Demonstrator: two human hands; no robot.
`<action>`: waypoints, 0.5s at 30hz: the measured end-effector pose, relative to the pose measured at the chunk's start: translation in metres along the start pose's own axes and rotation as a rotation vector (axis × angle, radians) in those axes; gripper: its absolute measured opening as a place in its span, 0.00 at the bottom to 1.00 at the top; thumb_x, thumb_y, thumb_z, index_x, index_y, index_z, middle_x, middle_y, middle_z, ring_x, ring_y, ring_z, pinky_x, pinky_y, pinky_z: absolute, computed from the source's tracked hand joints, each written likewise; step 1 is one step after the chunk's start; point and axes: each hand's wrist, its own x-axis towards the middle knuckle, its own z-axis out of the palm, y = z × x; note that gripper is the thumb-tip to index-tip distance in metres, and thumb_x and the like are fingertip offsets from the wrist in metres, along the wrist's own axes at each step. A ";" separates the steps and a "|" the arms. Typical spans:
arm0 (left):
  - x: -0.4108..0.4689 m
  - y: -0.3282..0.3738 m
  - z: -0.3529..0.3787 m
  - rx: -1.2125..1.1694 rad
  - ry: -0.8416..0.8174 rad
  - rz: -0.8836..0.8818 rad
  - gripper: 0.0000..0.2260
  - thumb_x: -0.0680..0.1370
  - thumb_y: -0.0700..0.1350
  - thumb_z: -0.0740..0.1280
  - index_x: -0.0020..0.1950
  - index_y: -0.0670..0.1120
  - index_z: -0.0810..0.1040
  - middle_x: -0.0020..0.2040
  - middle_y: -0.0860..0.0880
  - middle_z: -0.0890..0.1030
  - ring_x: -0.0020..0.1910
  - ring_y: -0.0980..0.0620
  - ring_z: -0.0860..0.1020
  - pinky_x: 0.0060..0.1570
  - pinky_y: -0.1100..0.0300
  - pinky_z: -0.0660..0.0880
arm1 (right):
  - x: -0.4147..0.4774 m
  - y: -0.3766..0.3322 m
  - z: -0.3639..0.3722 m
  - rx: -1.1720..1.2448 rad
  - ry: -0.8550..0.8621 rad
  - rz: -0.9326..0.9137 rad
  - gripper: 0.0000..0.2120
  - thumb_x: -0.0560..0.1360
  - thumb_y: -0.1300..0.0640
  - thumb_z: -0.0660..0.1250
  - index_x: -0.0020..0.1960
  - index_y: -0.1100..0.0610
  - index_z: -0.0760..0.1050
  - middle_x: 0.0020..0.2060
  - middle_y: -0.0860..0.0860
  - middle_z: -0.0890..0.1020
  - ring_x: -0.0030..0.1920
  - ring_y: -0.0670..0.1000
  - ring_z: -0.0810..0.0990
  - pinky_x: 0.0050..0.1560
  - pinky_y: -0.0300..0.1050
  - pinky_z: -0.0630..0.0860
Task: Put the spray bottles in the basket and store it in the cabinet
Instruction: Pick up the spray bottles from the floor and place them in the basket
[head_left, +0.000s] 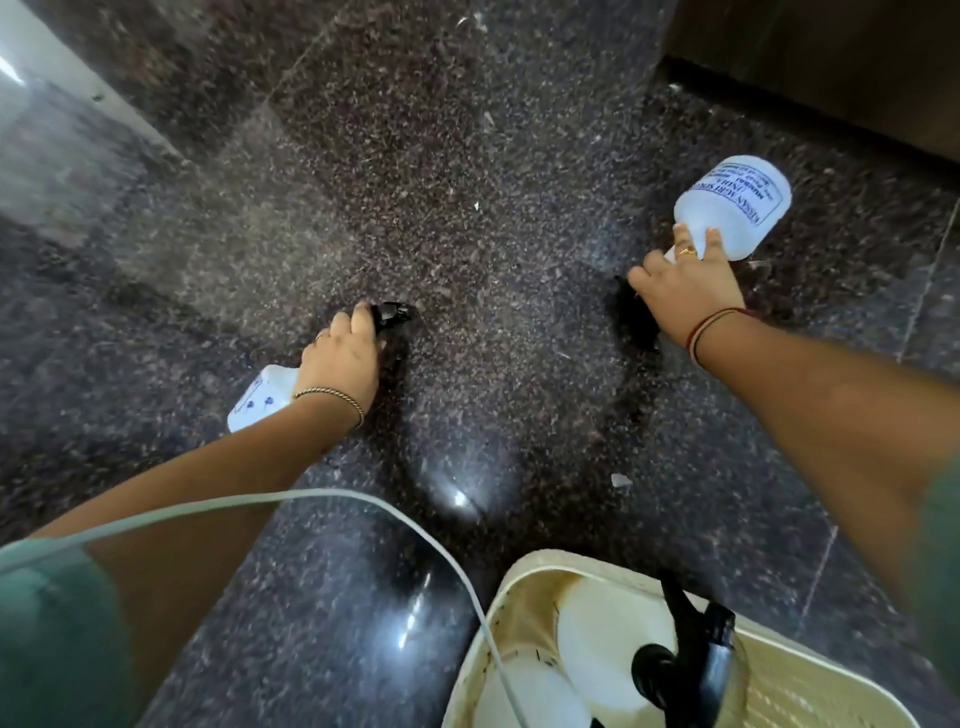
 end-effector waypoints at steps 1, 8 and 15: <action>-0.002 0.001 -0.002 -0.041 0.015 0.020 0.20 0.80 0.41 0.56 0.71 0.37 0.58 0.60 0.34 0.71 0.57 0.32 0.73 0.54 0.40 0.70 | -0.004 -0.001 -0.003 0.033 0.026 0.002 0.18 0.80 0.60 0.52 0.69 0.56 0.61 0.68 0.56 0.68 0.73 0.66 0.56 0.68 0.70 0.55; -0.055 0.036 -0.045 -0.509 0.145 0.095 0.21 0.80 0.40 0.57 0.72 0.39 0.60 0.64 0.34 0.71 0.61 0.34 0.72 0.59 0.45 0.70 | -0.087 0.004 -0.048 0.311 0.177 0.016 0.19 0.78 0.65 0.53 0.68 0.58 0.62 0.67 0.57 0.68 0.73 0.66 0.56 0.68 0.69 0.56; -0.127 0.100 -0.145 -0.771 -0.004 0.188 0.26 0.78 0.44 0.63 0.75 0.44 0.59 0.71 0.42 0.70 0.66 0.45 0.72 0.63 0.60 0.68 | -0.225 0.038 -0.089 0.916 0.239 0.080 0.28 0.73 0.73 0.61 0.72 0.61 0.62 0.71 0.56 0.67 0.74 0.62 0.57 0.71 0.58 0.59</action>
